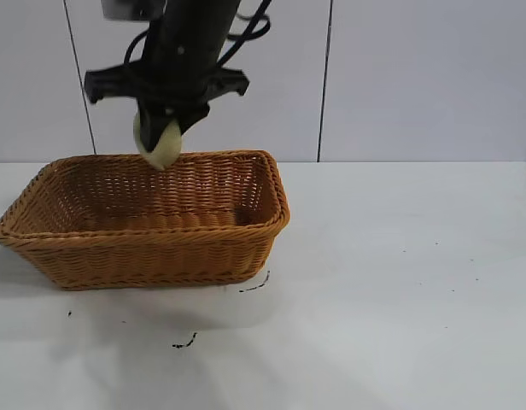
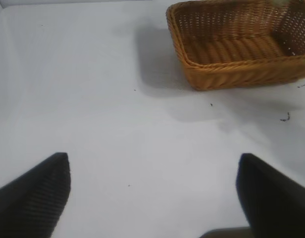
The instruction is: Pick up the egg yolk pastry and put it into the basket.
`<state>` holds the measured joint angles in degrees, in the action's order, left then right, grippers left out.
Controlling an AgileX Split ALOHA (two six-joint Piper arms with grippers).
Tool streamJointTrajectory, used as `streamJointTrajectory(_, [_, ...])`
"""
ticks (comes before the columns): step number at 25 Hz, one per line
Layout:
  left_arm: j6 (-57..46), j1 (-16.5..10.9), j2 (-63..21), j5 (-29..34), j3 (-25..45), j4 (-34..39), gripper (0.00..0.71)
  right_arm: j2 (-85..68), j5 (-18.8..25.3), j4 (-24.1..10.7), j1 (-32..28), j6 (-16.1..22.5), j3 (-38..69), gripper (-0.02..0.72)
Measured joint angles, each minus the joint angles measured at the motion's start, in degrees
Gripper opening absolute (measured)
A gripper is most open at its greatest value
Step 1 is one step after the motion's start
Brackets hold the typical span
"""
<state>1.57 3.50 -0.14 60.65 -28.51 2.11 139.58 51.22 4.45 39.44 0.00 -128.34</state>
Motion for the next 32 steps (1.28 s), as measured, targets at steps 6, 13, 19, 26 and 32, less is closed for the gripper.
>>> streamJointTrajectory(6, [0.0,0.0,0.0,0.0,0.0,0.0,0.693,5.43,-1.43,-1.12,0.25,0.0,0.0,0.187])
streamJointTrajectory(13, [0.0,0.0,0.0,0.0,0.0,0.0,0.693,5.71,-1.19,-1.12,0.25,2.04,-0.49,0.573])
streamJointTrajectory(19, [0.0,0.0,0.0,0.0,0.0,0.0,0.693,5.36,9.67,-1.83,0.1,3.82,-8.4,0.651])
streamJointTrajectory(26, [0.0,0.0,0.0,0.0,0.0,0.0,0.693,0.04,13.46,-2.08,-5.68,4.43,-14.58,0.655])
streamJointTrajectory(32, [0.0,0.0,0.0,0.0,0.0,0.0,0.693,-0.84,17.17,-3.87,-16.85,3.88,-14.71,0.655])
